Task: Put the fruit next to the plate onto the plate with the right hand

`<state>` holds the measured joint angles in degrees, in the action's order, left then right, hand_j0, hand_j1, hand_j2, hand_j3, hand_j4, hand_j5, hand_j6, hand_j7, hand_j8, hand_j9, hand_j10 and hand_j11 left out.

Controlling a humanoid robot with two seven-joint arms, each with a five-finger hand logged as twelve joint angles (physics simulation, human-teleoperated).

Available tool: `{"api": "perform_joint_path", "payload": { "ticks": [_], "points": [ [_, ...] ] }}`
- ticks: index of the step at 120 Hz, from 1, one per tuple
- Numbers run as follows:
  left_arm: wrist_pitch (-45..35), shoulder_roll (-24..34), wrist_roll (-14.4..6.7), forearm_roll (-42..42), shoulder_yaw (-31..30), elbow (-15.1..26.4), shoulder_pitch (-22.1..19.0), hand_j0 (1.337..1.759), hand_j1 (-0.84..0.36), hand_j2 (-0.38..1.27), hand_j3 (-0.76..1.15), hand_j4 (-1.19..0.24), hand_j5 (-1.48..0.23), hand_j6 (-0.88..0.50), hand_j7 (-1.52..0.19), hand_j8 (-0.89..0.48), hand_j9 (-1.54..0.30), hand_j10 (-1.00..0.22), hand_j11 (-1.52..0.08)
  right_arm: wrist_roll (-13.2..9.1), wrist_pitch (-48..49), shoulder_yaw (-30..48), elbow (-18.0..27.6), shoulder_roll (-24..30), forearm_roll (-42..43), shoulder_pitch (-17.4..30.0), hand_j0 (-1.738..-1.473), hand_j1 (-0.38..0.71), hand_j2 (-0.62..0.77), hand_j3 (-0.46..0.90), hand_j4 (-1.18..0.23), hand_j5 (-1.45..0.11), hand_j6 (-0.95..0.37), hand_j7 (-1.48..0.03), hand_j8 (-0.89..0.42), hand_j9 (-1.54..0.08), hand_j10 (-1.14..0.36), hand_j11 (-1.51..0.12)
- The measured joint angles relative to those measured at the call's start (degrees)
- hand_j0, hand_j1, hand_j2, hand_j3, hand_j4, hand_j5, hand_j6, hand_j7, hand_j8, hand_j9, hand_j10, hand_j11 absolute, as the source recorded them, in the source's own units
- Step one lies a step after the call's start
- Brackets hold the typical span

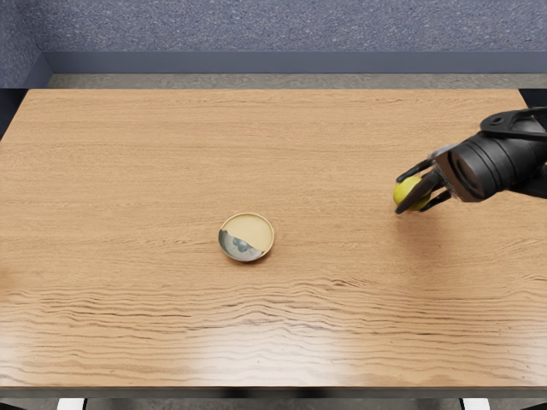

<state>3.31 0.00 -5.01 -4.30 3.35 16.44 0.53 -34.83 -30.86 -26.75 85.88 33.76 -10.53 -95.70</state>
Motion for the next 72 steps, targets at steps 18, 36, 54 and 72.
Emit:
{"api": "perform_joint_path", "payload": {
  "ticks": [18, 36, 54, 72],
  "points": [
    [0.01, 0.0, 0.0, 0.0, 0.01, 0.0, 0.0, 1.658, 0.35, 0.0, 0.0, 0.0, 0.0, 0.0, 0.0, 0.0, 0.0, 0.0, 0.0, -0.01, 17.04, 15.96, -0.29, 9.7, 0.54, 8.02, -1.648, 0.37, 0.29, 0.0, -0.83, -1.25, -0.27, -1.13, -0.21, -1.26, -0.58, -1.24],
    [0.01, 0.0, 0.0, 0.01, 0.01, 0.0, 0.0, 1.658, 0.35, 0.0, 0.0, 0.0, 0.0, 0.0, 0.0, 0.0, 0.0, 0.0, 0.0, -0.05, 24.85, 25.29, -2.33, 8.74, 0.98, 13.03, -1.647, 0.36, 0.29, 0.0, -0.83, -1.25, -0.27, -1.13, -0.21, -1.26, -0.6, -1.24],
    [0.02, 0.0, 0.0, 0.01, 0.01, 0.0, 0.0, 1.658, 0.35, 0.0, 0.0, 0.0, 0.0, 0.0, 0.0, 0.0, 0.0, 0.0, 0.0, -0.08, 26.55, 27.61, -10.96, -2.29, 3.15, 15.27, -1.646, 0.36, 0.29, 0.0, -0.83, -1.24, -0.27, -1.13, -0.21, -1.25, -0.6, -1.24],
    [0.01, 0.0, 0.0, 0.0, 0.01, 0.0, 0.0, 1.658, 0.35, 0.0, 0.0, 0.0, 0.0, 0.0, 0.0, 0.0, 0.0, 0.0, 0.0, -0.09, 26.91, 28.16, -19.06, -12.88, 5.74, 17.1, -1.647, 0.37, 0.3, 0.0, -0.82, -1.25, -0.26, -1.13, -0.21, -1.25, -0.59, -1.24]
  ]
}}
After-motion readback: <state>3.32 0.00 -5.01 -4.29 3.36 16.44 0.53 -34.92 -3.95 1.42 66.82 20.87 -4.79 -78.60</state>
